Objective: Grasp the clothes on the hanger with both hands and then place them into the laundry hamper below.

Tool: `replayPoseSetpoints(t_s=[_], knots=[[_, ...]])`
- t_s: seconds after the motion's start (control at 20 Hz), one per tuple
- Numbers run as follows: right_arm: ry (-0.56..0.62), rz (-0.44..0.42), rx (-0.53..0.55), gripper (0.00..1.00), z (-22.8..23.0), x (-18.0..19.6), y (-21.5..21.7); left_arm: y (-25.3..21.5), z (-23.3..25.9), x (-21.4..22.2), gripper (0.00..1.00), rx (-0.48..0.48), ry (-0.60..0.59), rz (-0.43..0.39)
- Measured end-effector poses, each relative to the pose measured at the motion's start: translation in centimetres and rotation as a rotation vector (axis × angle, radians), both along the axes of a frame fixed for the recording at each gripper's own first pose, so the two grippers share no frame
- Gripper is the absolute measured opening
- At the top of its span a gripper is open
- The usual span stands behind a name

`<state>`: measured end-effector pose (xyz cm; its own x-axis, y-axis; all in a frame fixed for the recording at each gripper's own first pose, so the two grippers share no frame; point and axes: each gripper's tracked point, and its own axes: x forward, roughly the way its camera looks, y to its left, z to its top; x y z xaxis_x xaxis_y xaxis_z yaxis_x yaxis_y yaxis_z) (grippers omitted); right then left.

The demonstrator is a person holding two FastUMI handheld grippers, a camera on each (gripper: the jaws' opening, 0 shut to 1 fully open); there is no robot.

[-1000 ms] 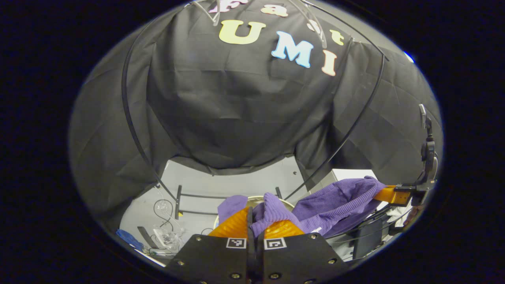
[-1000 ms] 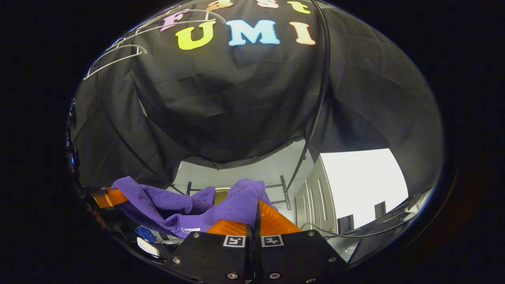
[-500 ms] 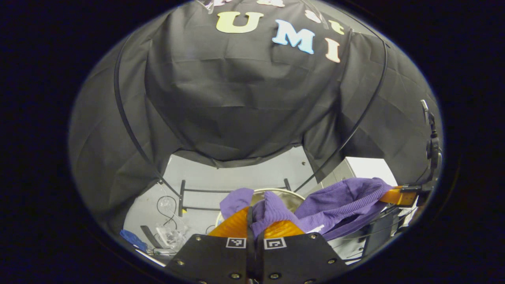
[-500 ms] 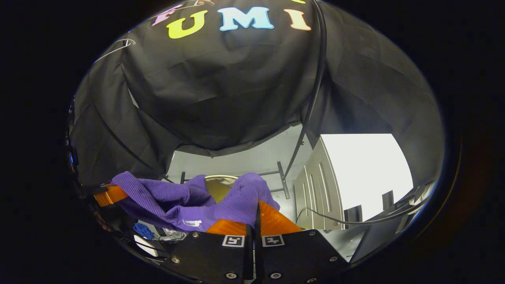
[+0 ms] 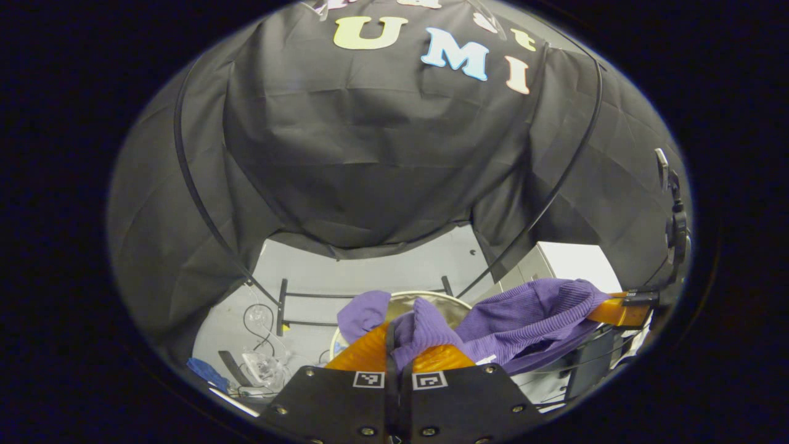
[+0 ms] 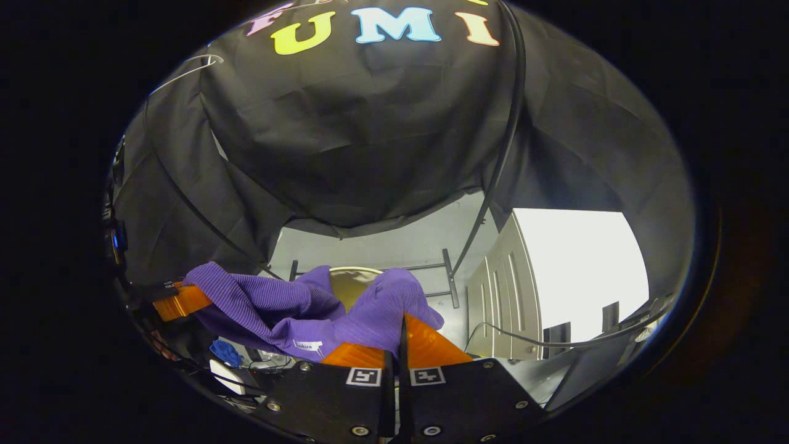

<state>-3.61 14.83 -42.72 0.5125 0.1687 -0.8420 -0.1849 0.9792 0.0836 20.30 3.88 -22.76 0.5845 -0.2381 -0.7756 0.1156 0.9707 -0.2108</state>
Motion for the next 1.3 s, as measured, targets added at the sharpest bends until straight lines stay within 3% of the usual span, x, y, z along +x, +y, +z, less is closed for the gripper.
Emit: replayPoseSetpoints(t_s=[0.25,0.45,0.55,0.65,0.8,0.9,0.95,1.2,1.25,1.3], knots=[[0.022,0.024,0.017,0.05,0.3,-0.6,1.1,0.0,0.1,-0.2,0.01,-0.002,0.012,-0.018],[0.032,0.035,0.041,0.13,1.1,-1.2,2.0,-0.4,0.2,-1.2,0.03,-0.024,0.042,-0.058],[0.029,0.040,0.090,0.27,2.0,-1.2,3.3,0.0,0.2,-1.5,0.05,-0.014,0.048,-0.075],[0.006,0.045,0.100,0.54,3.3,-1.1,3.6,0.1,0.3,-1.8,0.10,-0.012,0.060,-0.082],[-0.064,0.025,0.065,0.93,5.5,-0.1,3.0,0.4,1.3,-0.7,0.64,0.006,0.007,-0.098],[-0.122,-0.002,0.065,0.95,7.5,0.6,2.3,1.0,2.9,0.8,1.00,0.039,-0.066,-0.105],[-0.163,-0.021,0.066,0.96,8.9,1.1,1.9,0.9,4.2,1.5,0.95,0.048,-0.103,-0.107],[-0.392,-0.095,0.045,0.96,16.9,3.6,-0.6,1.9,12.8,4.9,0.95,0.038,-0.296,-0.042],[-0.437,-0.105,0.042,0.95,18.8,4.0,-1.0,2.6,14.6,5.0,1.00,0.034,-0.329,-0.026],[-0.483,-0.114,0.044,0.95,20.5,4.3,-1.0,3.5,16.7,5.4,0.95,0.031,-0.365,-0.011]])
